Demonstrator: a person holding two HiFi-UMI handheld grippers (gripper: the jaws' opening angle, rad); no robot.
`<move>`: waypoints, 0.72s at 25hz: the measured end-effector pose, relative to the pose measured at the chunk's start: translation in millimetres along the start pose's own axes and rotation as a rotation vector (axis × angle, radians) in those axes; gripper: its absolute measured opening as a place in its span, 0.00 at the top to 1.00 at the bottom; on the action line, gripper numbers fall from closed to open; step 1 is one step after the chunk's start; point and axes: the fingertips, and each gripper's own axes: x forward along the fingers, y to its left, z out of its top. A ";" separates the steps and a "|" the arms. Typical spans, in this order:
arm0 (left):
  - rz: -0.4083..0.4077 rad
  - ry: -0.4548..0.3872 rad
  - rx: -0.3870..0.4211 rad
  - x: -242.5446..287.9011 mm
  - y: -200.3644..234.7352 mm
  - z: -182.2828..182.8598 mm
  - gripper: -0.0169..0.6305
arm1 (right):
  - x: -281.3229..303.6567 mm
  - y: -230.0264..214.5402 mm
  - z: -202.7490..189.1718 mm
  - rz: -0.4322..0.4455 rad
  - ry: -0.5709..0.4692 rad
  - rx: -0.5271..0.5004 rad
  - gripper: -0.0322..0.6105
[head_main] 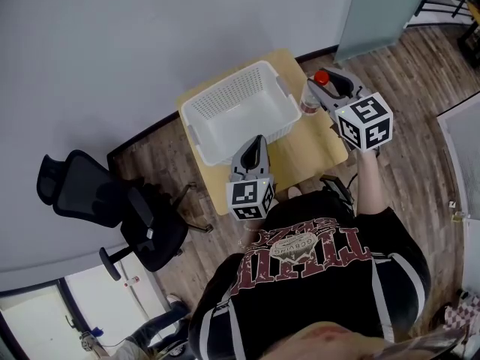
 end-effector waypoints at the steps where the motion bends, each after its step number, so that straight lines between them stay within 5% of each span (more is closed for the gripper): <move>1: -0.005 0.000 0.002 1.3 -2.7 0.3 0.93 | -2.6 -3.9 -2.4 -0.009 0.004 0.004 0.69; 18: -0.014 0.020 0.018 6.9 -14.1 -3.2 0.93 | 5.4 -25.3 -71.2 -0.037 0.110 0.057 0.69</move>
